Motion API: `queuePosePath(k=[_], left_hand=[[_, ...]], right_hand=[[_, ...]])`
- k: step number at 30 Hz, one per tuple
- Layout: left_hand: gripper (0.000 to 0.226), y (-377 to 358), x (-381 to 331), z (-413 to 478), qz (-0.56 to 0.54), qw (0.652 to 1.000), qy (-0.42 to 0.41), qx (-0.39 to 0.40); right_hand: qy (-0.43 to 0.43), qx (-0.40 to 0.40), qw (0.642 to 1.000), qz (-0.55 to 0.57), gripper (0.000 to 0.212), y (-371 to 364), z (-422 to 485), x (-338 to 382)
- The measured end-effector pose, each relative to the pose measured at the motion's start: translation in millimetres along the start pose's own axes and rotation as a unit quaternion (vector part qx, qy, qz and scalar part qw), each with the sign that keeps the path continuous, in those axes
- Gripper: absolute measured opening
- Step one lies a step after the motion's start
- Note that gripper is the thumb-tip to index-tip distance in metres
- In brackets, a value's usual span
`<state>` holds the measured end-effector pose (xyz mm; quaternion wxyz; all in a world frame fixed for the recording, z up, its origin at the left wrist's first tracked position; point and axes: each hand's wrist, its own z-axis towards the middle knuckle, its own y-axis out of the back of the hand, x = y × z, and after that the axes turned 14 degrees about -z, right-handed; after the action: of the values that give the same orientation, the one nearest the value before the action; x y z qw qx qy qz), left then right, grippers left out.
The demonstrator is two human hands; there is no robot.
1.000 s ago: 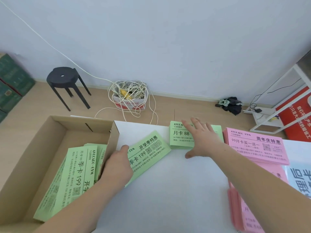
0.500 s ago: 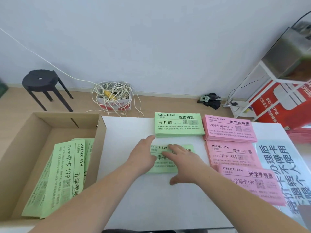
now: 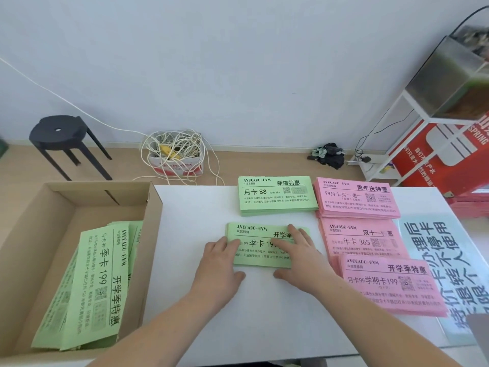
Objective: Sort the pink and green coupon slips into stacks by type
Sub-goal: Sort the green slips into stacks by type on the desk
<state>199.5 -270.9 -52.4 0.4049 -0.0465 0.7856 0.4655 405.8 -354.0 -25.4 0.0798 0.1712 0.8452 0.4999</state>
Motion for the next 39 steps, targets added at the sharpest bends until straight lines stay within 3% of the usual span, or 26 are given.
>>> queuePosePath(k=[4, 12, 21, 35, 39], left_hand=[[0.065, -7, -7, 10, -0.034, 0.999, 0.004, -0.008], [0.055, -18, -15, 36, -0.049, 0.999, -0.01, -0.023], [0.046, -19, -17, 35, -0.019, 0.999, -0.033, -0.01], [0.052, -14, -17, 37, -0.015, 1.0, -0.021, 0.0], [0.04, -15, -21, 36, 0.012, 0.999, -0.018, 0.026]], right_hand=[[-0.002, -0.018, 1.0, 0.007, 0.067, 2, 7, -5], [0.008, -0.015, 0.999, -0.046, 0.06, 17, 17, -24], [0.019, -0.038, 0.997, -0.066, 0.064, 13, 16, -34], [0.027, -0.026, 0.996, -0.083, 0.058, 17, 15, -27], [0.015, -0.019, 0.997, -0.073, 0.05, 15, 15, -21]])
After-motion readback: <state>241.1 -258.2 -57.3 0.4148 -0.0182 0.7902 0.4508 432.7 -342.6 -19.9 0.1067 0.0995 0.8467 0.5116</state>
